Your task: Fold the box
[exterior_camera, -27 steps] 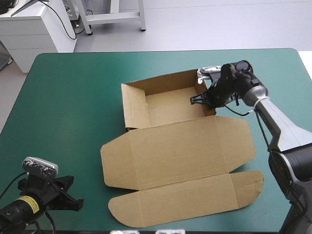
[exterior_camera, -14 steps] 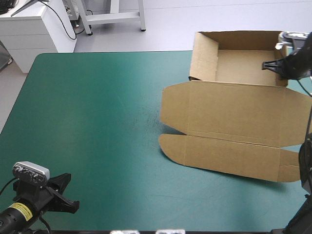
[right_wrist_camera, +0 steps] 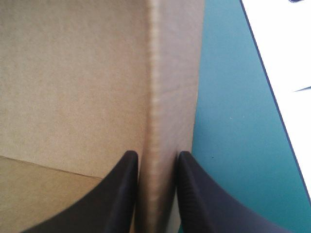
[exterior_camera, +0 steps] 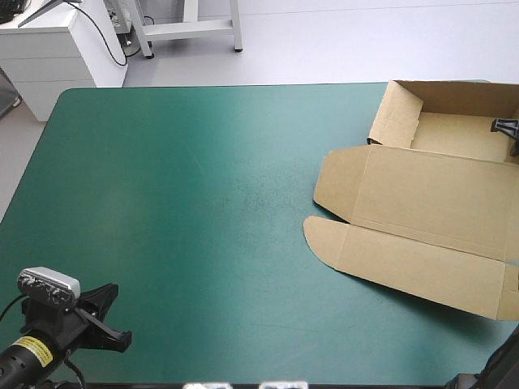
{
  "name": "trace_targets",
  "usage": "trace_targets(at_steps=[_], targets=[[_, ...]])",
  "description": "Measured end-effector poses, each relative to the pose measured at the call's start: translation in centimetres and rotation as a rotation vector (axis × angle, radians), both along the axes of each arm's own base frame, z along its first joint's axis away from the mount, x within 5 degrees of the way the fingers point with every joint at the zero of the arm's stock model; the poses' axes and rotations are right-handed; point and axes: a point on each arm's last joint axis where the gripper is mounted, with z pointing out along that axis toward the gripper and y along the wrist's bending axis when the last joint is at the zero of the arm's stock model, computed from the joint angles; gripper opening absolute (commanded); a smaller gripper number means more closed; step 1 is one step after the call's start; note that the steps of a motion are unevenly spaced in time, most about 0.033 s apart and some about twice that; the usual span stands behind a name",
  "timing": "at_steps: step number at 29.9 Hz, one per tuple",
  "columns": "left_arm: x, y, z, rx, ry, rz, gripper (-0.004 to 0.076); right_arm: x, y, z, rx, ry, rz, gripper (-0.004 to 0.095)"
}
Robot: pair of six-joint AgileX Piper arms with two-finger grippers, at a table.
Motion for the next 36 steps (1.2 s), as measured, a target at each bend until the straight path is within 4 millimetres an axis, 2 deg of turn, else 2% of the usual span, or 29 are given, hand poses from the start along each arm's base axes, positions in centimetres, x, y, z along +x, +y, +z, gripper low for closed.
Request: trace_targets(at_steps=[3,5,9,12,14,15,18,19,20,22,24,27,32,36], targets=[[0.0,0.0,0.1,-0.002,-0.006,0.0,-0.0008,0.4,-0.4,-1.1,0.009,0.024,-0.007,0.0609],[0.0,0.0,0.1,-0.002,-0.008,0.0,-0.0008,0.5,-0.6,-1.6,0.012,0.034,-0.013,0.0672],[0.0,0.0,0.1,-0.001,-0.01,0.0,-0.0008,0.5,-0.8,-1.7,-0.001,0.039,-0.017,0.0677],[0.0,0.0,0.1,-0.001,-0.01,0.001,-0.0008,0.1,-0.7,-0.7,-0.02,0.025,-0.02,0.0661],[0.0,0.0,0.1,-0.001,-0.01,0.001,-0.0008,-0.4,-0.5,0.5,-0.033,0.0,-0.02,0.0571],[0.0,0.0,0.1,-0.001,-0.01,0.001,-0.0008,-0.8,-0.2,1.4,-0.037,-0.022,-0.018,0.049],[0.0,0.0,0.1,-0.001,-0.01,0.0,-0.0008,-2.4,1.0,4.8,-0.047,-0.111,0.014,0.0144],[0.0,0.0,0.1,-0.003,-0.009,0.0,-0.0008,-2.8,1.4,5.7,-0.046,-0.139,0.026,-0.0006],[0.0,0.0,0.1,-0.005,-0.008,-0.001,-0.0008,-3.5,2.1,7.0,-0.045,-0.179,0.055,-0.0003],[0.0,0.0,0.1,-0.005,-0.008,-0.001,-0.0008,-4.4,3.2,8.3,-0.022,-0.226,0.099,0.0],[0.0,0.0,0.1,-0.005,-0.008,-0.001,-0.0008,-5.4,4.4,8.7,0.02,-0.258,0.147,0.0],[0.0,0.0,0.1,-0.005,-0.009,-0.001,-0.0008,-6.6,6.7,8.2,0.081,-0.265,0.246,-0.0002],[0.1,0.0,0.1,0.005,-0.014,0.003,-0.0008,-9.4,12.3,7.1,0.125,-0.281,0.445,-0.0002],[0.1,0.0,0.1,0.001,-0.012,0.001,-0.0008,-12.9,17.8,9.0,0.081,-0.431,0.612,-0.0002]])
